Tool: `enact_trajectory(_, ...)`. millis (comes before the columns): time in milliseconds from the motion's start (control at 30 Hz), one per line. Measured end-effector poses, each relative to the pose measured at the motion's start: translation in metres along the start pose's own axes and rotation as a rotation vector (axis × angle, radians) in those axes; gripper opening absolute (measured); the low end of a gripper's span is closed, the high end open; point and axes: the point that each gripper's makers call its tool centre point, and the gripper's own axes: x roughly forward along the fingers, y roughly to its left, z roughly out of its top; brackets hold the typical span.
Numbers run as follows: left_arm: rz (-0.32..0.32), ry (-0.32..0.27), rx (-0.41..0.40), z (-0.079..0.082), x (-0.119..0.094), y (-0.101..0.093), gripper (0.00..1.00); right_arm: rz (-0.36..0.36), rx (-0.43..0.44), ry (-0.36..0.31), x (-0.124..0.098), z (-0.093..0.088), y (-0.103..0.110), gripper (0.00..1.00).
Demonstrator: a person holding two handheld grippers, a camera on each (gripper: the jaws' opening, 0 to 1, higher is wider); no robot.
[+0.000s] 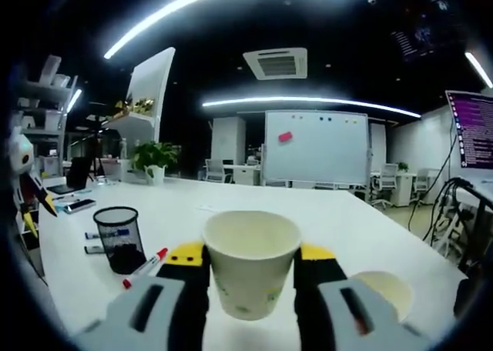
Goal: Place the scattered laser pointers and whiteboard markers into the pen holder and stack the scattered paper cups together
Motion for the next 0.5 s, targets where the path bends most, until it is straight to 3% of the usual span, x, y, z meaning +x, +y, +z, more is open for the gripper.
enact_trajectory(500,-0.001,0.006,-0.001,-0.0008,0.0008,-0.0015,0.53,-0.008,-0.006,0.008,-0.0002,0.0007,-0.0025,0.44)
